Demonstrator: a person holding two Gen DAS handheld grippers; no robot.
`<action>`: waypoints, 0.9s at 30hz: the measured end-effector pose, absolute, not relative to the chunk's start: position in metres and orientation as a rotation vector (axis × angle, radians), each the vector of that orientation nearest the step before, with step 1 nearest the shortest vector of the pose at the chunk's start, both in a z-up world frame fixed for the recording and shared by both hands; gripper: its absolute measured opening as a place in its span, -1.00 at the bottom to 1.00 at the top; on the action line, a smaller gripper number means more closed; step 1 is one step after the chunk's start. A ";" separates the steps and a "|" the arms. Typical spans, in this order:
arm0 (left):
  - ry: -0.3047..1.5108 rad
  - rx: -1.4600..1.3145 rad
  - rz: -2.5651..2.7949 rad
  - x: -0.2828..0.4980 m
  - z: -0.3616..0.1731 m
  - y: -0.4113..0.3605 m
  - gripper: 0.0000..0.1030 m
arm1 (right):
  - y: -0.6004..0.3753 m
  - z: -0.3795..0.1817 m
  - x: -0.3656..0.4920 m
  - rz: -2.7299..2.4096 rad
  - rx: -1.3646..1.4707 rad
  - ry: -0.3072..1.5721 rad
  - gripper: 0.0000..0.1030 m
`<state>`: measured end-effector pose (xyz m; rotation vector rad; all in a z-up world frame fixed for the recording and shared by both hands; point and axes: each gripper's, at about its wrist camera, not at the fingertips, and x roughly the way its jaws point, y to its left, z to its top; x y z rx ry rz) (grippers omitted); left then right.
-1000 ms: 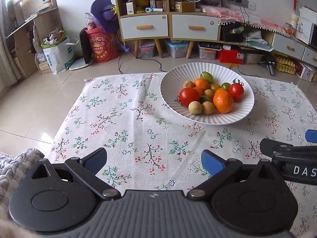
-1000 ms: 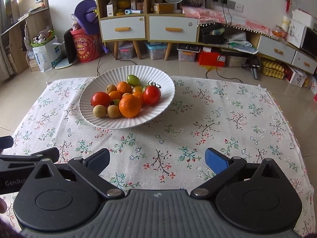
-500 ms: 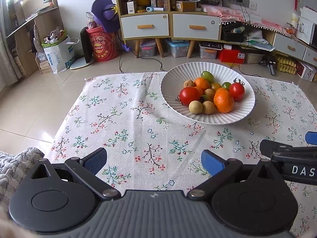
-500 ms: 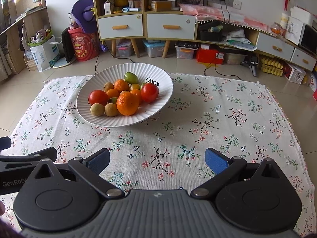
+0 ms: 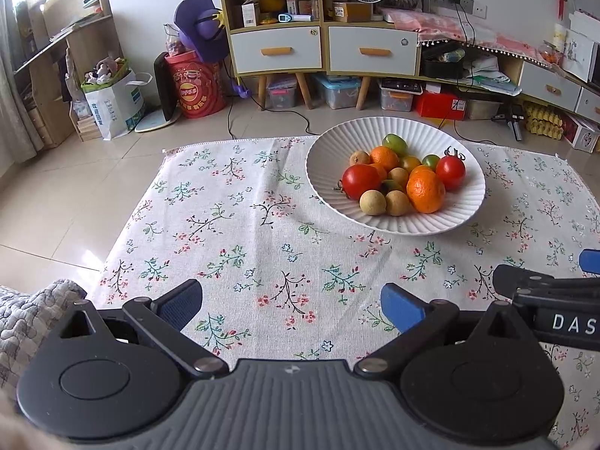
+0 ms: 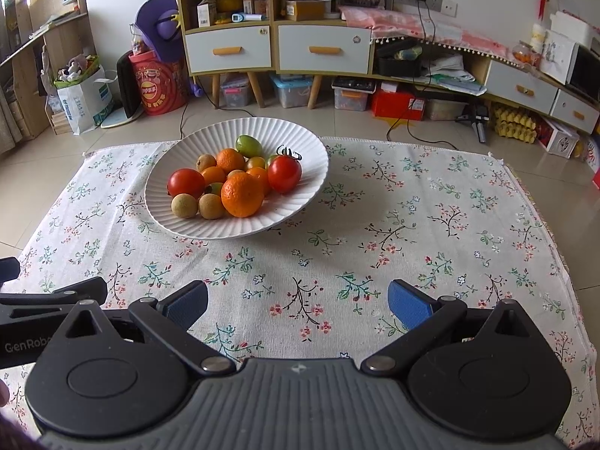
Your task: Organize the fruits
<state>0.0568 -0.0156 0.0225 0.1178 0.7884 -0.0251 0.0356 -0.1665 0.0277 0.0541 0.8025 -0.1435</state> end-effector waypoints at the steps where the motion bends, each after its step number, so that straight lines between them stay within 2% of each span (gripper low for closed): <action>1: 0.789 0.118 -0.026 0.057 0.023 -0.015 0.89 | -0.166 0.028 0.036 -0.143 0.054 0.802 0.99; 27: 0.782 0.129 -0.020 0.056 0.022 -0.017 0.89 | -0.168 0.024 0.035 -0.145 0.050 0.804 0.99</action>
